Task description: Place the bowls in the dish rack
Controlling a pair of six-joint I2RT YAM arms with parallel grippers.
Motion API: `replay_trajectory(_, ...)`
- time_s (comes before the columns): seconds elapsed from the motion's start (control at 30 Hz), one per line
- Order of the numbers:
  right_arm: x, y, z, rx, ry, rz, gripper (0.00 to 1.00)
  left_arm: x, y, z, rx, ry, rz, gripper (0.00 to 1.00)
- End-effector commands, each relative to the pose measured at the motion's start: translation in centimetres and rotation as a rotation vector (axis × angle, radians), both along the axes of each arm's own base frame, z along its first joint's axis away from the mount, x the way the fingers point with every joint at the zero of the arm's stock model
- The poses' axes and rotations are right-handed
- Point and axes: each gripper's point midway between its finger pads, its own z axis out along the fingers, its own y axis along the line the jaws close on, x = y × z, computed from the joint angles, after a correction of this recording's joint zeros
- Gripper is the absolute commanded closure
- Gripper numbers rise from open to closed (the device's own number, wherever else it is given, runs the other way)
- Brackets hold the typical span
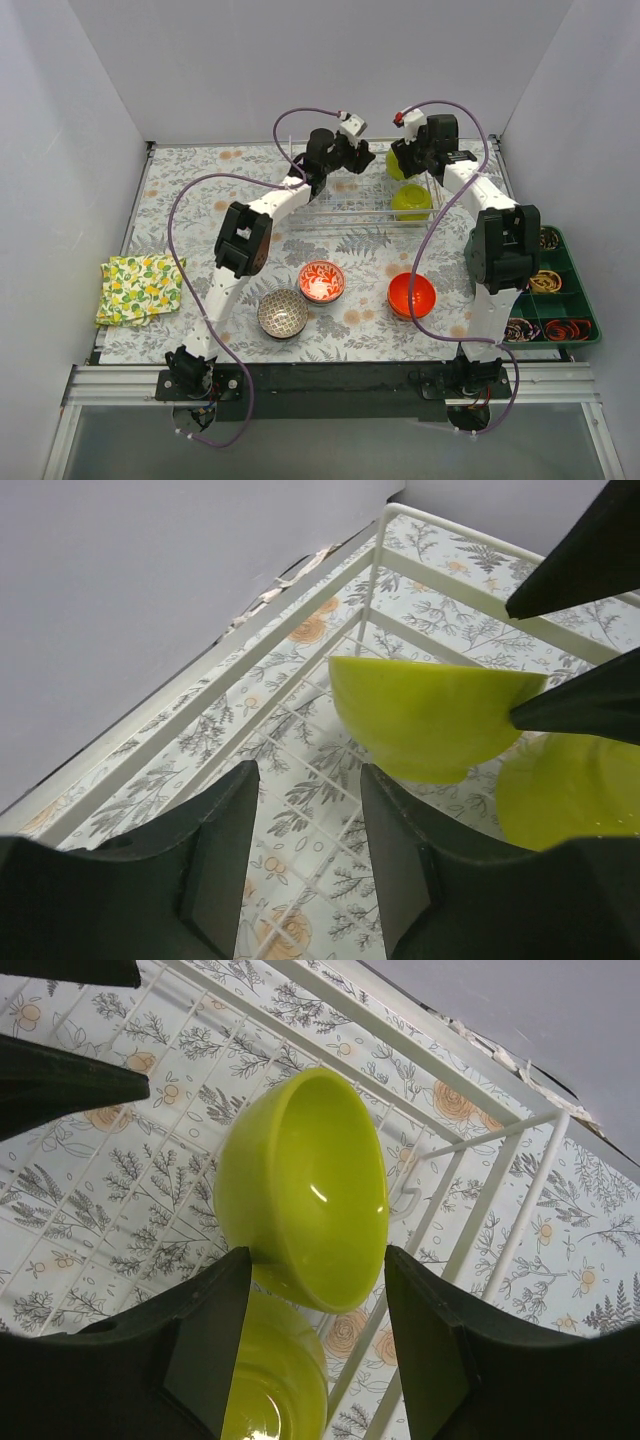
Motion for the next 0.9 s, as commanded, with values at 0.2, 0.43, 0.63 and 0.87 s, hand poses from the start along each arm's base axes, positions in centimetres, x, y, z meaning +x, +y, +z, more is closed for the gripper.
replay_trajectory(0.2, 0.9, 0.7, 2.8, -0.017, -0.076, 0.073, 0.33, -1.4, -0.8, 2.1, 0.004, -0.034, -0.026, 0.54)
replay_trajectory(0.43, 1.1, 2.6, 0.5, 0.029, -0.004, 0.174, 0.36, -1.5, 0.0, 2.1, 0.024, -0.028, -0.006, 0.54)
replay_trajectory(0.63, 1.0, 3.4, -0.3, 0.068, 0.027, 0.203, 0.42, -1.4, 1.1, 2.3, 0.043, -0.034, 0.023, 0.54)
replay_trajectory(0.87, 0.5, 4.5, 0.7, 0.113, 0.025, 0.259, 0.76, -1.5, 1.8, 2.5, 0.059, -0.034, 0.04, 0.53)
